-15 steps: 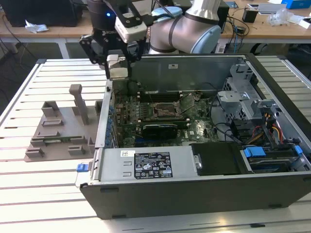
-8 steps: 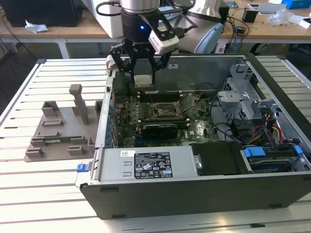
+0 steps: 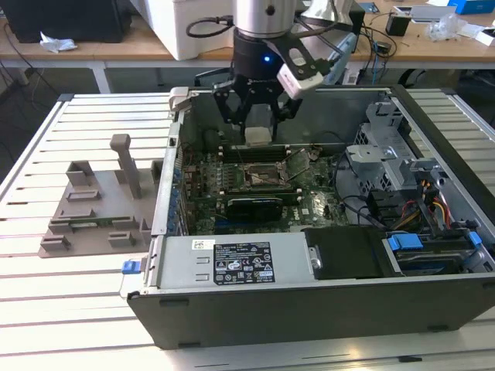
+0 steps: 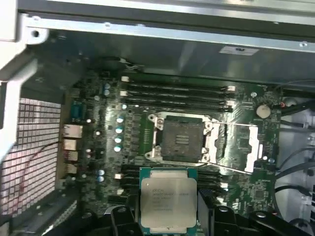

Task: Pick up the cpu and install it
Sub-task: 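Pick up the cpu and move it towards the insertion slot, then place the cpu into insertion slot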

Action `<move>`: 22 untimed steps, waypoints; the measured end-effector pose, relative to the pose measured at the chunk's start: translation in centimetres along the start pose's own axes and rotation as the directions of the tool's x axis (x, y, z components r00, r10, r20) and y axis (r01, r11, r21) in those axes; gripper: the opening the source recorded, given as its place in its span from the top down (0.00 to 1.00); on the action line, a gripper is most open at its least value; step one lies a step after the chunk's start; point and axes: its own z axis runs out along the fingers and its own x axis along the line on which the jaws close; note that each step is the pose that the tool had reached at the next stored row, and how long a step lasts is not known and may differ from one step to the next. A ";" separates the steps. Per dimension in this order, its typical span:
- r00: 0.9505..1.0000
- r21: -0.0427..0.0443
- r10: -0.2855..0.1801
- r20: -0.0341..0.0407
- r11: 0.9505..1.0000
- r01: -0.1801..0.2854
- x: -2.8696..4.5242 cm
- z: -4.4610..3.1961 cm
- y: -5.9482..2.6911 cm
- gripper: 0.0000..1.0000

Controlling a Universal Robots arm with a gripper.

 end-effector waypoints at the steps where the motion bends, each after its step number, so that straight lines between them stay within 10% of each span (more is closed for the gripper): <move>1: 1.000 0.000 0.000 0.000 1.000 0.000 -0.92 0.40 0.24 0.45; 7: 1.000 0.000 0.000 0.000 1.000 0.000 -2.68 2.39 1.97 0.45; 19: 1.000 0.000 0.007 0.000 1.000 -0.007 -2.72 2.46 1.97 0.45; 22: 0.994 0.001 0.114 0.000 0.994 -0.114 -2.72 2.47 1.97 0.45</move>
